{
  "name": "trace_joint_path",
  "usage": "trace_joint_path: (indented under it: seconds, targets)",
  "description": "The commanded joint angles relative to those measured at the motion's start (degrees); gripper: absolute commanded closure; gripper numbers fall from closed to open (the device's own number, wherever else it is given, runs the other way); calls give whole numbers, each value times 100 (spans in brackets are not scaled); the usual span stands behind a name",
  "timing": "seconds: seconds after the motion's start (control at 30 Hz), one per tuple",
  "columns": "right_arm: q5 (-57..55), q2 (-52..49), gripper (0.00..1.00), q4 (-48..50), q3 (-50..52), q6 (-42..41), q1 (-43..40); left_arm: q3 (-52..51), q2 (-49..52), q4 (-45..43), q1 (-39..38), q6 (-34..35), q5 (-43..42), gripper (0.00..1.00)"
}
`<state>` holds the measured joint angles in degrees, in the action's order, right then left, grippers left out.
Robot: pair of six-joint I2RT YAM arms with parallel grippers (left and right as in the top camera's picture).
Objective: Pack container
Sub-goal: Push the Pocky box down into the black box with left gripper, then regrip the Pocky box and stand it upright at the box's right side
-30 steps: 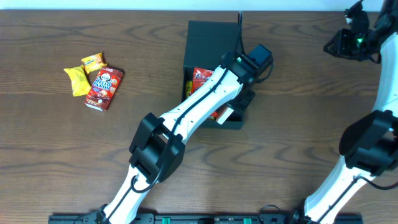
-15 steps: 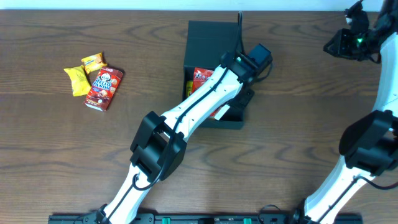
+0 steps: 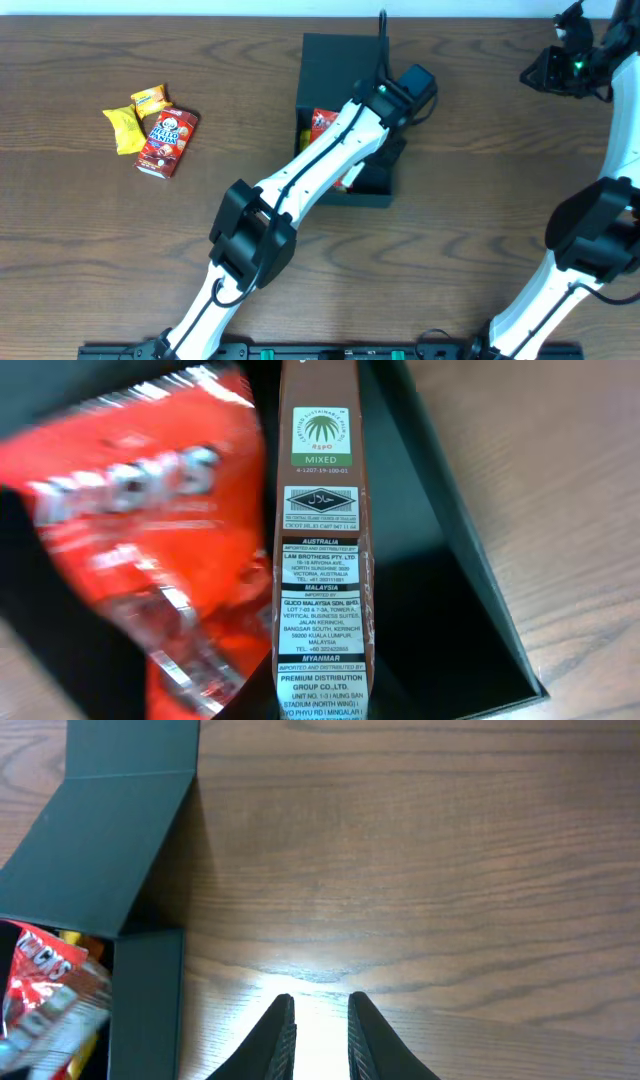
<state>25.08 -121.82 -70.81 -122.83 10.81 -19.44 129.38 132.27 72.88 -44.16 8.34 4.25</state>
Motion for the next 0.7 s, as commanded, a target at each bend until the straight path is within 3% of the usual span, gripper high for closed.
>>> trace_joint_path:
  seconds: [0.0,0.2,0.37,0.53,0.67]
  targets:
    - [92,140,82,7,-17,35,-42,640,-22,153,55,411,671,85]
    - [90,140,81,9,-17,37,-42,1276,-127,341,319,1602,168,86]
    - [90,140,82,22,-17,37,-42,1266,-125,179,881,2704,-1659,94]
    - [90,140,82,52,-17,37,-42,1250,-125,-212,1394,2682,-3034,94]
    - [92,140,81,52,-17,37,-42,1246,-125,-201,1427,2651,-3397,94]
